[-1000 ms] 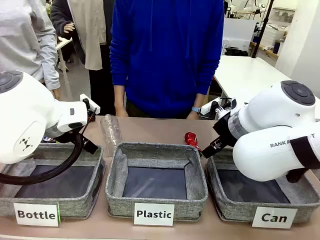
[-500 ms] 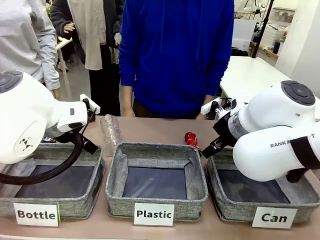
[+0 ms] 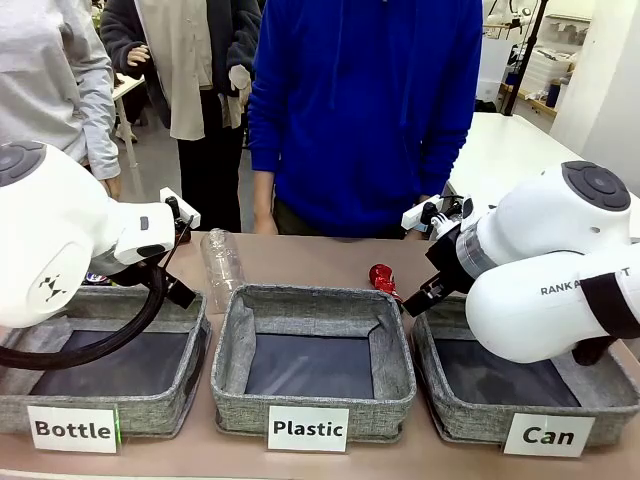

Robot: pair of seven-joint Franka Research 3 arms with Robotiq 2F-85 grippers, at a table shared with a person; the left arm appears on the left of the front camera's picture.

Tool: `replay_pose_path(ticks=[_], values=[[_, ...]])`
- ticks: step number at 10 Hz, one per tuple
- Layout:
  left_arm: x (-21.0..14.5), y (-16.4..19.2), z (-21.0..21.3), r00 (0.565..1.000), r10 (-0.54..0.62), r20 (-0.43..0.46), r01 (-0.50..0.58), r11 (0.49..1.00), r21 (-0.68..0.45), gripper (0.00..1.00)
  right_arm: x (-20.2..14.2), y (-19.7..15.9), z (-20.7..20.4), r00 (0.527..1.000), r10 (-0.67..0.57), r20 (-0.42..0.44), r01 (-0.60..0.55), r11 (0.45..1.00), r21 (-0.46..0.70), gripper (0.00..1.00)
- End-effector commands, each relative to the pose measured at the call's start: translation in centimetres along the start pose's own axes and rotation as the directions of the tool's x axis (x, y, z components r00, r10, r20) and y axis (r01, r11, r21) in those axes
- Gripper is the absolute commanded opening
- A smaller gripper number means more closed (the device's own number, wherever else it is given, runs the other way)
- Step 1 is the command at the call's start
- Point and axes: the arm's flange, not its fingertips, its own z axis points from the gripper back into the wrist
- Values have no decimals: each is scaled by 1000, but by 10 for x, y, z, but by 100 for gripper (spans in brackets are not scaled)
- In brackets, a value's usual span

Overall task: Sort the can waste into the basket.
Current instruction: Pick up the can waste from the table and place it in the right Fabric basket.

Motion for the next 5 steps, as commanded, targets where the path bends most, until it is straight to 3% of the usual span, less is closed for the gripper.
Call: replay_pose_path(ticks=[1,4,5], values=[[0,0,0,1000,0,0,0,1000,0,100,0,0,0,1000,-1,0,1,1000,0,100],[0,0,0,1000,0,0,0,1000,0,100,0,0,0,1000,0,0,0,1000,0,100],[4,-1,6,998,61,-12,-62,995,-81,100,2,-2,11,1000,12,-22,-11,999,34,100]])
